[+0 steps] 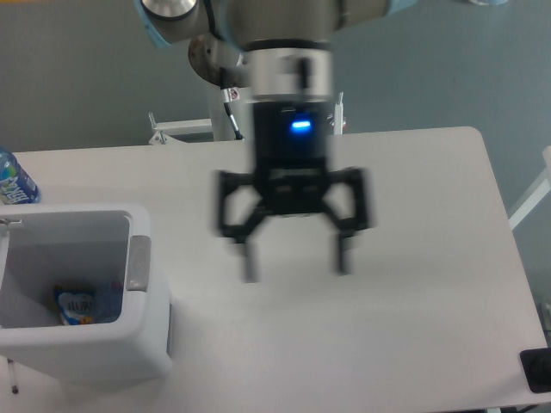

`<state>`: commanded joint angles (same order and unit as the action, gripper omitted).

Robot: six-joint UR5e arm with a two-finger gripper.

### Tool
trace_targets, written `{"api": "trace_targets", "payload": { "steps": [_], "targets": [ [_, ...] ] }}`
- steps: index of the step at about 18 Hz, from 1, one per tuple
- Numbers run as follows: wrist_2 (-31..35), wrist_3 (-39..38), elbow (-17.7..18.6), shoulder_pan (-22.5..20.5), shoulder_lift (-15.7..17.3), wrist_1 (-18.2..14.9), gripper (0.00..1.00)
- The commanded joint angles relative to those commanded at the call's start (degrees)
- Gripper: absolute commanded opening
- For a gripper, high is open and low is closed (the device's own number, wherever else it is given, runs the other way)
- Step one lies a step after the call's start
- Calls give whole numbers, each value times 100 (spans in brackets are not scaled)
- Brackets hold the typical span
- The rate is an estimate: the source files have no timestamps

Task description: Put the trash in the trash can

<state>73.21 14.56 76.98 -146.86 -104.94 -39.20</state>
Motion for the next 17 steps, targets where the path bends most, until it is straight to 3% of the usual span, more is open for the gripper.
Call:
{"api": "trace_targets", "payload": {
  "steps": [1, 3, 7, 12, 13, 17],
  "targets": [
    [9, 395, 131, -88, 96, -44, 100],
    [166, 1378, 447, -298, 385, -437, 100],
    [1167, 3408, 1108, -624, 1045, -1131, 100],
    [1782, 5555, 872, -880, 1266, -2853, 100],
    [2010, 5749, 836, -880, 1266, -3013, 100],
    [2197, 5804, 871, -862, 1292, -3094, 100]
  ]
}}
